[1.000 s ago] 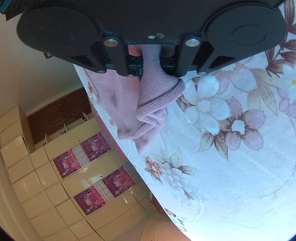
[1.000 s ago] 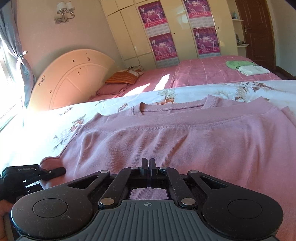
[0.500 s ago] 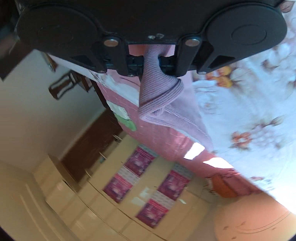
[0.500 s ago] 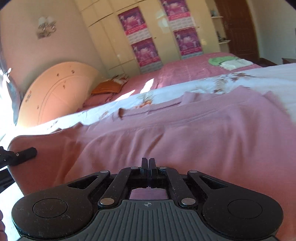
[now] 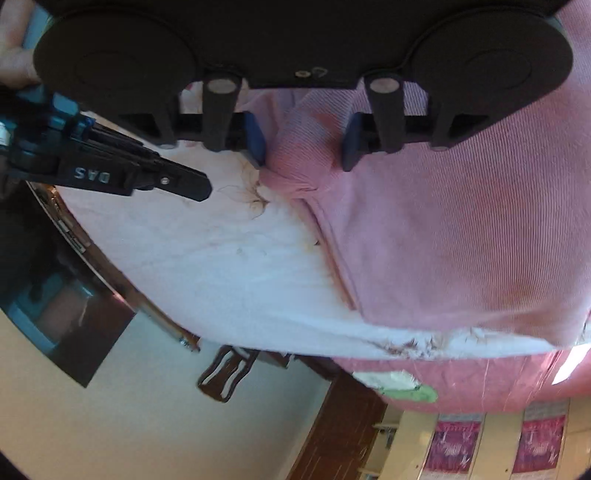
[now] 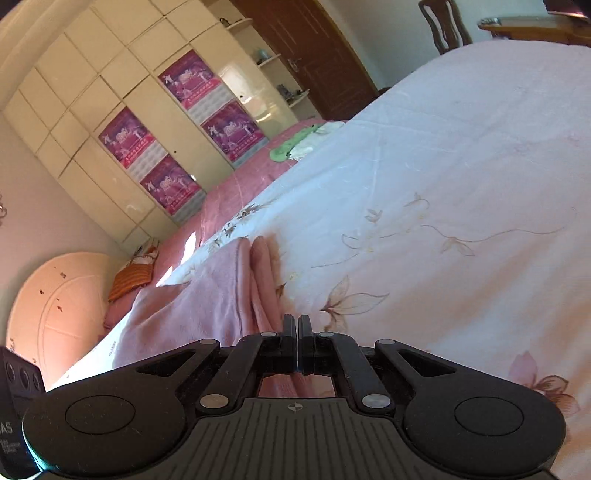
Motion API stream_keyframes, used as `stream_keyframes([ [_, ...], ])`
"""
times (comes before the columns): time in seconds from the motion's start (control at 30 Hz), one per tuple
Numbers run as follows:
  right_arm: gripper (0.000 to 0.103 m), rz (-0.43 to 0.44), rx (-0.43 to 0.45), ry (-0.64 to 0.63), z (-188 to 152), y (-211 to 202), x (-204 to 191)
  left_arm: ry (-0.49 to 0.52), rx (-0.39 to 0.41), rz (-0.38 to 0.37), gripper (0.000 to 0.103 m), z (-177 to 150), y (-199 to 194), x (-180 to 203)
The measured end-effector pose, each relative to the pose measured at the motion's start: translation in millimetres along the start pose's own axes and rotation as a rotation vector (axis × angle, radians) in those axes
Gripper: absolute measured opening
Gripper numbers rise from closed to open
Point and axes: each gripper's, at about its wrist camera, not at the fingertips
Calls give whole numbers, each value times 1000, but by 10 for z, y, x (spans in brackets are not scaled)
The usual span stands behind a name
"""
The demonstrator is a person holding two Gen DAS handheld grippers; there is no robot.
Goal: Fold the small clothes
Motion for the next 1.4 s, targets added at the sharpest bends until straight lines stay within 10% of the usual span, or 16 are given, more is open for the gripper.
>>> stream_keyframes([
  [0.07, 65, 32, 30, 6, 27, -96, 28, -35, 81, -2, 69, 9, -303, -139],
  [0.1, 67, 63, 42, 4, 29, -112, 10, -47, 116, 9, 70, 24, -435, -251],
  [0.23, 55, 183, -14, -46, 50, 16, -197, -114, 184, 257, 69, 88, -727, -828],
  [0.37, 47, 174, -117, -123, -13, 293, -455, -236, 118, 323, 67, -22, -731, -1287],
  [0.8, 46, 88, -315, -288, -42, 1094, -531, -285, 83, 286, 72, -246, -722, -1537],
  [0.87, 25, 86, -351, -295, -37, 1185, -521, -247, 68, 289, 71, -210, -676, -1515],
  [1.4, 10, 5, -283, -436, -93, 1091, -409, -248, 22, 251, 59, 48, -270, -1336],
])
Point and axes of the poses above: each gripper's, at about its wrist camera, not at the fingertips, and y roughly the way its jaws point, x to its right, z to its top, and after that the axes turned 4 degrees about z, right-handed
